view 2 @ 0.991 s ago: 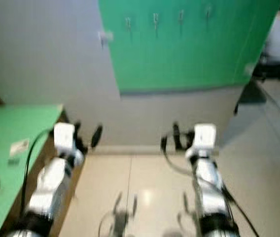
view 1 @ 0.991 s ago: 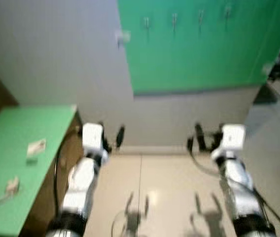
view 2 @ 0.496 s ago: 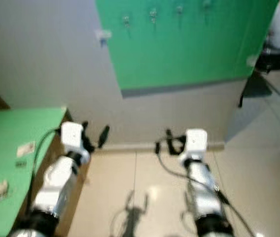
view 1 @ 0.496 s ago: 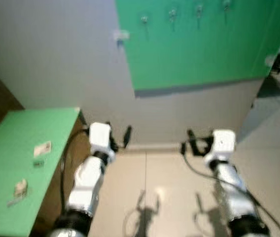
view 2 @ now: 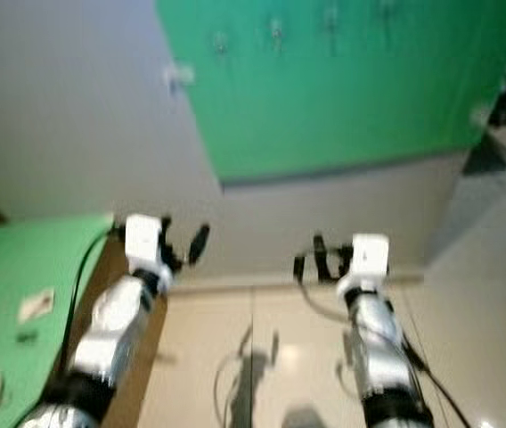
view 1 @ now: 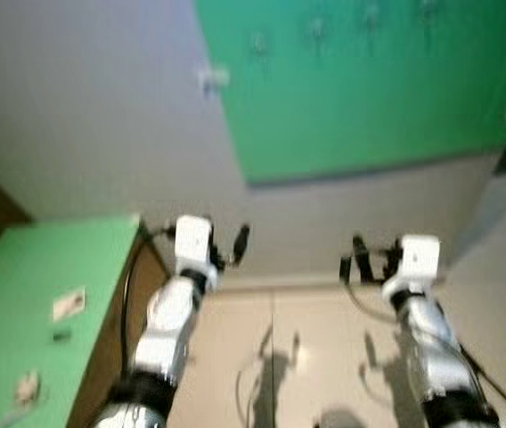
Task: Hang keys on a hook
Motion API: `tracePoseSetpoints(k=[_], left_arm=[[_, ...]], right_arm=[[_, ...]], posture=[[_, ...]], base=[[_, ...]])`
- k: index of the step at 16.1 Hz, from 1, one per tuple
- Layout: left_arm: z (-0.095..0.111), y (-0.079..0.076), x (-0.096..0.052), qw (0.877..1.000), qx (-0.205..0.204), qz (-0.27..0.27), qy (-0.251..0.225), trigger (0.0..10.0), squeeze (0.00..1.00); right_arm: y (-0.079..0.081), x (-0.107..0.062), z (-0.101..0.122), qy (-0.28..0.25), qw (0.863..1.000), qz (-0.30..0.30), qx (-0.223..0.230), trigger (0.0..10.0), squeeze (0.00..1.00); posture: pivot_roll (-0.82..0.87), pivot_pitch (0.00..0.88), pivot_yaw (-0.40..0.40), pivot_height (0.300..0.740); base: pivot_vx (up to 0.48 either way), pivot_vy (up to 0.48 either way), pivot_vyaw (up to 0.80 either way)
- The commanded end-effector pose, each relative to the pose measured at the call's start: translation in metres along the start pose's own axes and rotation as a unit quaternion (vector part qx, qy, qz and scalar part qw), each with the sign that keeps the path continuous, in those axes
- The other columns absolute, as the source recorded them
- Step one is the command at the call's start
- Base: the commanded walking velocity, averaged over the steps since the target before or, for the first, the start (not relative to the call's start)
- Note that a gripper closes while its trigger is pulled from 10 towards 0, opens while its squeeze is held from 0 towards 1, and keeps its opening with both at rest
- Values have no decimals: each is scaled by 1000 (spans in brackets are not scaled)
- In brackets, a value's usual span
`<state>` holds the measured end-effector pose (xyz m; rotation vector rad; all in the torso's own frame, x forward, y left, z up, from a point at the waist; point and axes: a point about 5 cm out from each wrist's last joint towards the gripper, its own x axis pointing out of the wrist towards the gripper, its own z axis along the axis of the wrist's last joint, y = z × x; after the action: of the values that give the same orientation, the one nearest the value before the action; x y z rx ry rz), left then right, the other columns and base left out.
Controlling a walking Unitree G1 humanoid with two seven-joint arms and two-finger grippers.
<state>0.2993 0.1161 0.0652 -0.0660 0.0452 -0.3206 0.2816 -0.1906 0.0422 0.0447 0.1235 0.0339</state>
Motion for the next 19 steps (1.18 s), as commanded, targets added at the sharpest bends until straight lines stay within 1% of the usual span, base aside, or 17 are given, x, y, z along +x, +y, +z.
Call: tracePoseSetpoints(k=[1, 2, 6, 9, 10, 11, 12, 13, 14, 15, 17, 18, 19], left_arm=[[2, 16, -3, 1000, 14, 21, 2, 10000, 0], [3, 17, -4, 1000, 10, 22, -1, 10000, 0], [0, 19, -6, 999, 2, 34, 5, 10000, 0], [-3, 20, -5, 999, 1, 45, 17, 10000, 0], [-7, 23, -6, 998, -5, 54, 21, 10000, 0], [-12, 25, -10, 998, -9, 66, 24, 10000, 0], [-15, 25, -13, 997, -1, 71, 21, 10000, 0], [-18, 21, -19, 997, -7, 71, 16, 10000, 0], [-20, 18, -20, 997, -17, 69, 14, 10000, 0], [-24, 7, -24, 998, -21, 56, 10, 10000, 0], [-26, 4, -24, 998, -21, 57, 12, 10000, 0], [-31, 3, -24, 997, -31, 73, 22, 10000, 0], [-32, 2, -23, 996, -29, 76, 25, 10000, 0]], right_arm=[[15, 1, -1, -1, 1000, 19, 12, 10000, 0], [18, 1, -2, 2, 1000, 24, 16, 10000, 0], [18, 3, -1, 7, 999, 32, 22, 10000, 0], [20, 4, -1, 8, 999, 39, 18, 10000, 0], [20, 5, 3, 4, 999, 49, -3, 10000, 0], [18, 5, 9, -3, 998, 55, -26, 10000, 0], [15, 6, 12, -5, 998, 54, -30, 10000, 0], [10, 7, 14, -3, 998, 59, -37, 10000, 0], [8, 7, 16, -2, 997, 62, -40, 10000, 0], [3, 10, 20, 2, 995, 76, -58, 10000, 0], [1, 11, 22, 4, 994, 83, -66, 10000, 0], [-3, 16, 29, 6, 993, 91, -75, 10000, 0], [-5, 19, 31, 6, 994, 88, -70, 10000, 0]], posture=[[-268, 0, 170, 740], [-263, 0, 173, 740], [-257, 0, 175, 740], [-257, 0, 168, 740], [-256, 0, 147, 740], [-256, 0, 126, 740], [-255, 0, 121, 740], [-252, 10, 85, 740], [-249, 18, 75, 740], [-244, 28, 36, 740], [-243, 29, 28, 740], [-244, 23, 5, 740], [-242, 23, 12, 740]], base=[[439, 0, 0], [435, 0, 0], [263, 401, 731], [0, 0, 673], [0, 0, 613], [0, 0, 0], [0, 0, 0], [0, 0, 0], [0, 0, 0], [0, 0, 0], [0, 0, 0], [0, 0, 0], [0, 0, 0]])
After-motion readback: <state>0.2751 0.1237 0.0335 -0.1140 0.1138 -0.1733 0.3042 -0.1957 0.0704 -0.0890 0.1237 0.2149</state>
